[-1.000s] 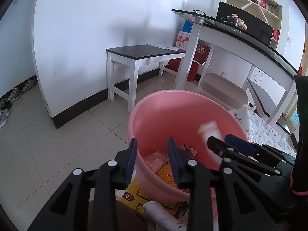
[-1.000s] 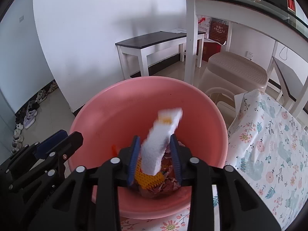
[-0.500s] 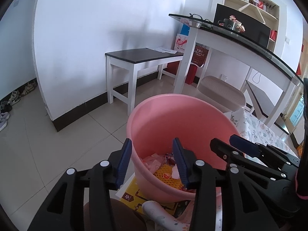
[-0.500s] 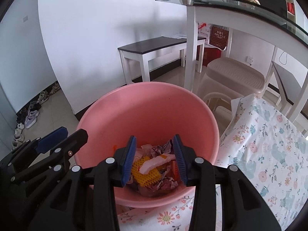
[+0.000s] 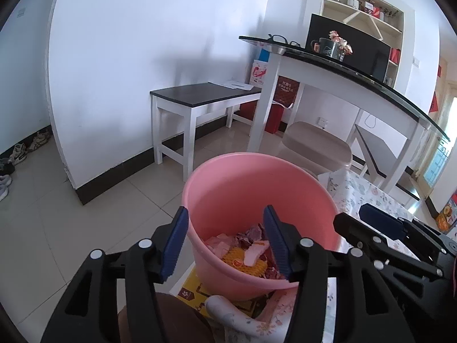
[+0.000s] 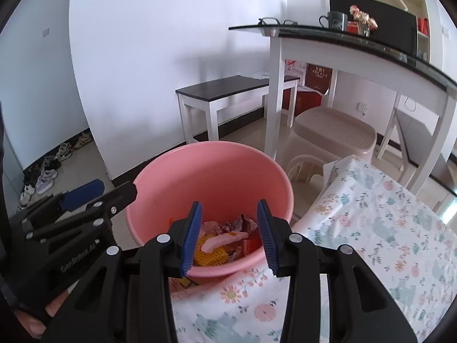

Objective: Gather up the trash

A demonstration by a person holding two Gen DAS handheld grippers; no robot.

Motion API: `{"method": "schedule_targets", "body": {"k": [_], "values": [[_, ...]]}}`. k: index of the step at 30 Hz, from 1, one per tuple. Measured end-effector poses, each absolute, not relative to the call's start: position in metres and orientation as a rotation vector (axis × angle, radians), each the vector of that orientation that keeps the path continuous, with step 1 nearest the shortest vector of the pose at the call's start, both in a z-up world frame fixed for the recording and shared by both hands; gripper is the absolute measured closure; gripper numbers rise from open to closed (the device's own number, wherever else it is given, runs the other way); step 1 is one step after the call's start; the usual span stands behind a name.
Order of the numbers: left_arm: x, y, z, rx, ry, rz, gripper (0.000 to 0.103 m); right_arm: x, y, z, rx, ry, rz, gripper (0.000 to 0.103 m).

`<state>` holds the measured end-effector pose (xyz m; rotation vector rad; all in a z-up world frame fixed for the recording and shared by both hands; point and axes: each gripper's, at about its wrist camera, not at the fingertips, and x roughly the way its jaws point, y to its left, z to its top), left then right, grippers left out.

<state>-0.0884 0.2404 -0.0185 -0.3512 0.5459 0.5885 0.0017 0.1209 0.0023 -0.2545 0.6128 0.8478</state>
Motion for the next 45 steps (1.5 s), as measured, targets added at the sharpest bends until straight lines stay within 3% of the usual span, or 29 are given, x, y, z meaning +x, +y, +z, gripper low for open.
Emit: {"method": "schedule_targets", "body": {"k": [16, 22, 45], "values": [[-0.103, 0.193, 0.015, -0.280, 0.492, 0.559, 0.046, -0.027, 0.067, 0.015, -0.220, 0.546, 0.794, 0.062], [-0.106, 0.176, 0.025, -0.252, 0.480, 0.538, 0.041, -0.031, 0.049, 0.019, -0.201, 0.534, 0.774, 0.062], [-0.103, 0.143, 0.030, -0.212, 0.488, 0.496, 0.041, -0.042, 0.020, 0.018, -0.179, 0.540, 0.729, 0.062]]}}
